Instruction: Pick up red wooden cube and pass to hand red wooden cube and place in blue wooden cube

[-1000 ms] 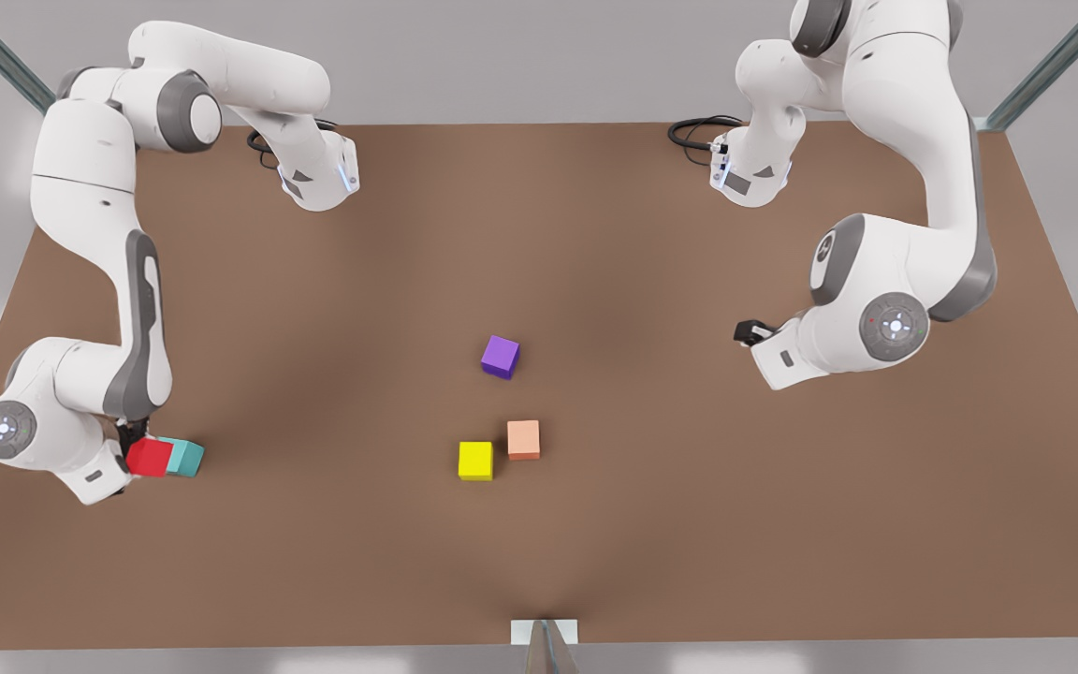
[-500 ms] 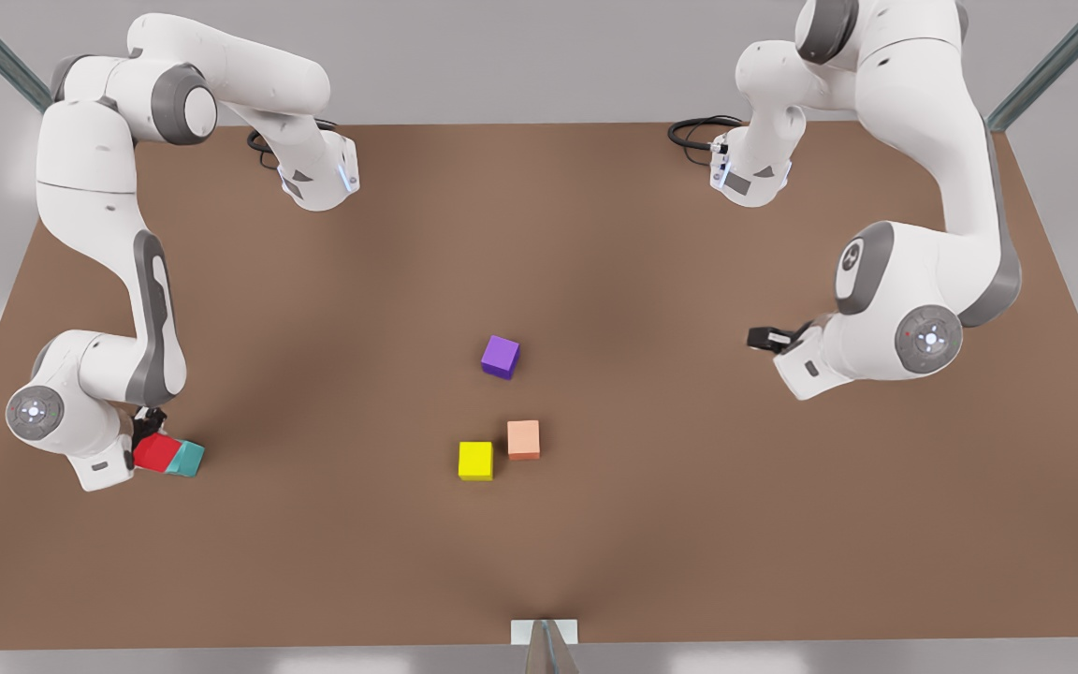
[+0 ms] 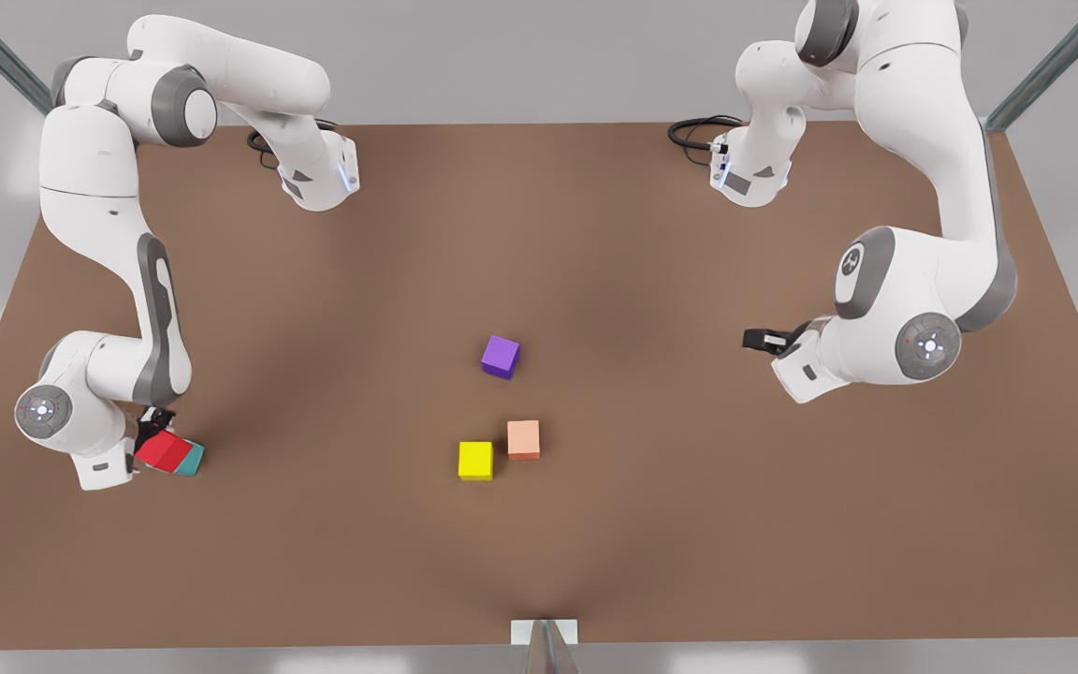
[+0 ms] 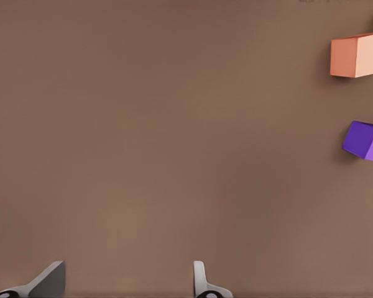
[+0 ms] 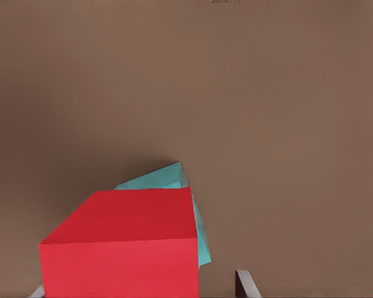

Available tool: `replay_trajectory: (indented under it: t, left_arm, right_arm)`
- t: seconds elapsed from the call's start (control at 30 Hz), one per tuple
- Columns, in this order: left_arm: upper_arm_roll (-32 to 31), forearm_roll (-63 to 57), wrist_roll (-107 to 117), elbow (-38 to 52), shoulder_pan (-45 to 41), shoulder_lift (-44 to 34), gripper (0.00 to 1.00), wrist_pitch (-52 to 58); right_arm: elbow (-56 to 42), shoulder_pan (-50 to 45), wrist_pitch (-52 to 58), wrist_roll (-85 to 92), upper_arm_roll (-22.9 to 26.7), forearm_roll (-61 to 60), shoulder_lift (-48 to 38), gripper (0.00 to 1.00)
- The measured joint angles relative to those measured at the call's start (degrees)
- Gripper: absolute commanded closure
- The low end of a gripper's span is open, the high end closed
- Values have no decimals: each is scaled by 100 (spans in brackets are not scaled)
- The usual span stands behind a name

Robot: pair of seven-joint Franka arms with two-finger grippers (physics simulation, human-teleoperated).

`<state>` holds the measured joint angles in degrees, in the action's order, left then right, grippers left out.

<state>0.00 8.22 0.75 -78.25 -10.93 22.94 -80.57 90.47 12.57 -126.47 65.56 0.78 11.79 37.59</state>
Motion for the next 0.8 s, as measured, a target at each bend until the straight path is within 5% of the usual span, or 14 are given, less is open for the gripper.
replay_trajectory:
  t: [0.47,0.63,0.8]
  left_arm:
    - [0,9,91,9,-1,16,0,5]
    - [-6,8,110,25,6,-38,0,73]
    - [-5,7,123,26,-18,16,0,128]
  right_arm:
    - [-113,-8,575,-267,-36,-205,-454,3]
    - [-1077,-185,1814,-1174,-60,-1169,-390,0]
    - [-2441,-712,3240,-2472,-42,-833,-626,0]
